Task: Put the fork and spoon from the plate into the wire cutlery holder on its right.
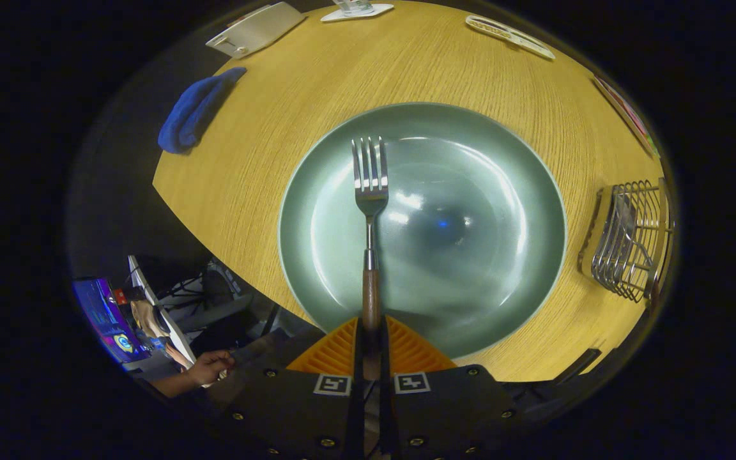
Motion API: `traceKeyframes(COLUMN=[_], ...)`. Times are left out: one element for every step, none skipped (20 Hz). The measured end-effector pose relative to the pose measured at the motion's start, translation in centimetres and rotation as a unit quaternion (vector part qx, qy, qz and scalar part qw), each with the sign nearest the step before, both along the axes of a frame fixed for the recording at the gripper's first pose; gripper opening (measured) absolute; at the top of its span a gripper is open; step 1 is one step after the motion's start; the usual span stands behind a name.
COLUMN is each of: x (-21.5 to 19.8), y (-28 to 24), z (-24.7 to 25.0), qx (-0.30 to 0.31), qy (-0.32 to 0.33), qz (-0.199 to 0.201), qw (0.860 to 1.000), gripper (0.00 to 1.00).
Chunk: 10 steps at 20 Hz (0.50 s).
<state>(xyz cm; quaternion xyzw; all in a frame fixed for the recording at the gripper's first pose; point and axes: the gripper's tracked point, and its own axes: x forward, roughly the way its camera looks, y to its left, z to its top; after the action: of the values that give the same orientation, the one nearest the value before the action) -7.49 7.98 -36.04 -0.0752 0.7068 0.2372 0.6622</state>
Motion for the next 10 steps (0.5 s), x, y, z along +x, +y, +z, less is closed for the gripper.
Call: traceKeyframes(x=[0.1, 0.1, 0.1, -0.1, 0.0, 0.1, 0.4, 0.6, 0.8, 1.0], y=[-0.2, -0.5, -0.4, -0.3, -0.6, -1.2, -1.8, -2.3, -2.7, -3.2], z=[0.0, 0.2, 0.3, 0.5, 0.8, 1.1, 1.3, 1.8, 2.3, 2.8], qx=[-0.002, -0.008, -0.004, 0.0, 0.0, -0.004, -0.009, -0.014, -0.017, -0.019], qy=[-0.012, -0.009, -0.01, -0.006, -0.005, -0.006, -0.011, -0.014, -0.018, -0.019], qz=[0.001, 0.009, 0.006, 0.004, 0.008, 0.016, 0.02, 0.025, 0.028, 0.033], qw=[1.0, 1.0, 1.0, 1.0, 1.0, 1.0, 1.0, 0.999, 0.999, 0.999], gripper=[0.1, 0.02, 0.02, 0.02, 0.02, 0.02, 0.02, 0.02, 0.02, 0.02])
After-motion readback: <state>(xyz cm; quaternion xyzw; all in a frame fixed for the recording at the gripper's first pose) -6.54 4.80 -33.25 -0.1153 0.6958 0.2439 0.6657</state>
